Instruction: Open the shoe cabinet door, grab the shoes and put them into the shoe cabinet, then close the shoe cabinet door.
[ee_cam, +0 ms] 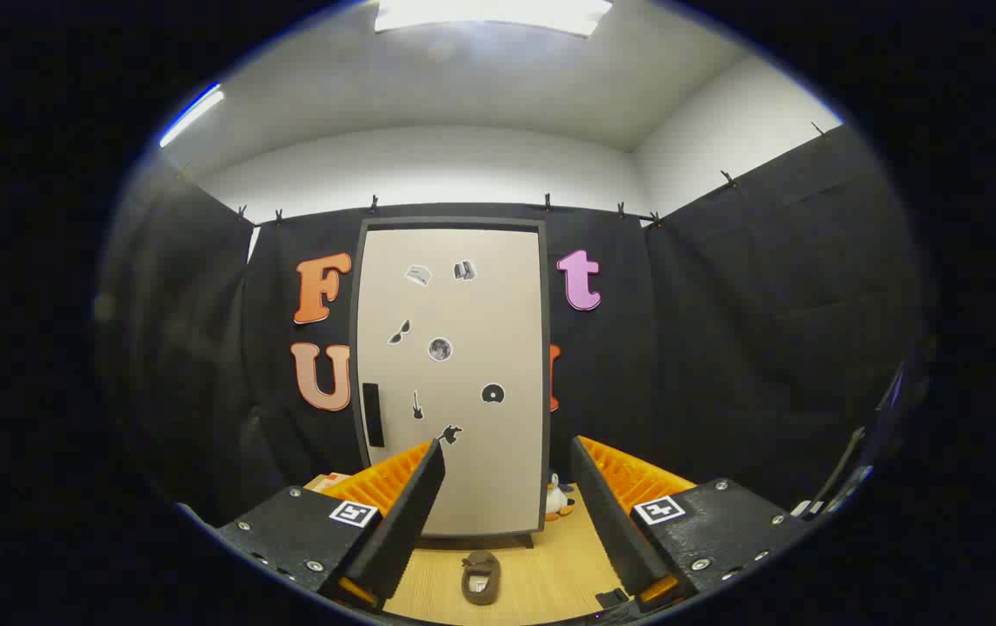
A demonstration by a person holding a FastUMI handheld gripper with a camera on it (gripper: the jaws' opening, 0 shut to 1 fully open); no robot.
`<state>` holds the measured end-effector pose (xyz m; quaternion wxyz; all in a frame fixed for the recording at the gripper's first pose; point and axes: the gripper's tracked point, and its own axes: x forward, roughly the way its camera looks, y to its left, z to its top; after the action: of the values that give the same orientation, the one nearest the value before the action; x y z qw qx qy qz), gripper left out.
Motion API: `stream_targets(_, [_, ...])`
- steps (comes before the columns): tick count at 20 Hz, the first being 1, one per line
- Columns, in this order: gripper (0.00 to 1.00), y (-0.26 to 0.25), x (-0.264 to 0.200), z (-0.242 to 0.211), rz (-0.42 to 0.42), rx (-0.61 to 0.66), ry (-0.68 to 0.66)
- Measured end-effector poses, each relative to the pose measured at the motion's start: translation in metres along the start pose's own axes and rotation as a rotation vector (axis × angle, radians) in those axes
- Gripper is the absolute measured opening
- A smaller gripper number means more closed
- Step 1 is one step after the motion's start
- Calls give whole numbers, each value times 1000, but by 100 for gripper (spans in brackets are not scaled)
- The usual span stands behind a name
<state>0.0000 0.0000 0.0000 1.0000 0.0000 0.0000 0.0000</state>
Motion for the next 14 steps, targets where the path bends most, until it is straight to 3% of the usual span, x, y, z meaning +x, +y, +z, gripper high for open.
stream_targets(5, [92,16,6,-4,25,11,5])
stream_targets(14, [91,52,33,-12,-22,-39,13])
